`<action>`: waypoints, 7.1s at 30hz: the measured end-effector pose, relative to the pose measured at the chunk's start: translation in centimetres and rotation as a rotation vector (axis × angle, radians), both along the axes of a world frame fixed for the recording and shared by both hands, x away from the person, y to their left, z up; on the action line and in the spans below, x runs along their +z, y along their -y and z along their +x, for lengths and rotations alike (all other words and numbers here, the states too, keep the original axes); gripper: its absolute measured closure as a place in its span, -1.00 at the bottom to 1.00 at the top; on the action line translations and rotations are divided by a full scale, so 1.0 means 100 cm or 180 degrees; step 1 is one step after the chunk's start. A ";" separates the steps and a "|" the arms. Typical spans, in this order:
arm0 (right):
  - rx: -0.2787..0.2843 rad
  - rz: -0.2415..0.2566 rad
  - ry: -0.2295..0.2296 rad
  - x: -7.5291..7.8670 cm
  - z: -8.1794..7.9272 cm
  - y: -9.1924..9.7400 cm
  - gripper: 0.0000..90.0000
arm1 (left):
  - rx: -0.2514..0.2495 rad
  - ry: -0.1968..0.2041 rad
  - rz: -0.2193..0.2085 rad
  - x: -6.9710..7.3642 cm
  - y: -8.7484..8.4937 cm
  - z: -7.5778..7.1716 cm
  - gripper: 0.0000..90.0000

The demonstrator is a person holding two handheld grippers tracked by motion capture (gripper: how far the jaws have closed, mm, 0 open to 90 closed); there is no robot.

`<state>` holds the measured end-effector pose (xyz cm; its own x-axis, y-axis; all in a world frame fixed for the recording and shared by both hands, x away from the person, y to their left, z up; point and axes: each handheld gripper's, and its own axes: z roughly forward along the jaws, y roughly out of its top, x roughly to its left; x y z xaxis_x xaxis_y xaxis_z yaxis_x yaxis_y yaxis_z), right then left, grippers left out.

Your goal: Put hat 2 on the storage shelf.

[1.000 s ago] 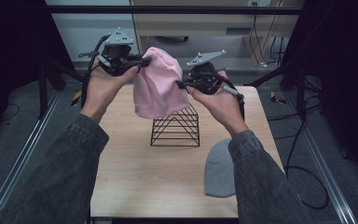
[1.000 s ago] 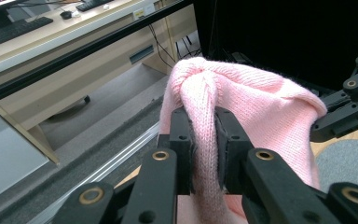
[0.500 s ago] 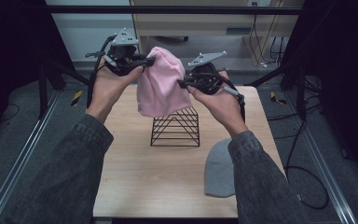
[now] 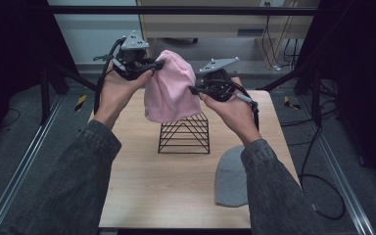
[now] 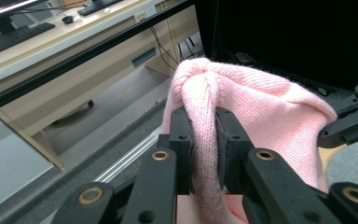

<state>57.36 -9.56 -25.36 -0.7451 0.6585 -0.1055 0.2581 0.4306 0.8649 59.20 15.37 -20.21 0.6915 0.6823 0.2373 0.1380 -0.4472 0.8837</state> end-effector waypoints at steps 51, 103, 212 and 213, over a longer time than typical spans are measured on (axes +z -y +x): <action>-0.0134 -0.0227 -0.0307 -0.075 -0.001 0.030 0.91 | -0.0299 -0.0319 0.0175 -0.061 0.028 -0.005 0.72; -0.0133 -0.0364 -0.0470 -0.122 -0.024 0.038 0.91 | -0.0487 -0.0605 0.0286 -0.109 0.027 -0.025 0.71; -0.1388 -0.0632 -0.1491 -0.226 -0.019 0.195 0.59 | 0.0436 -0.1100 0.0372 -0.249 -0.093 -0.117 -0.80; -0.1354 -0.0640 -0.1497 -0.226 -0.020 0.194 0.68 | 0.0439 -0.1101 0.0378 -0.249 -0.093 -0.117 -0.80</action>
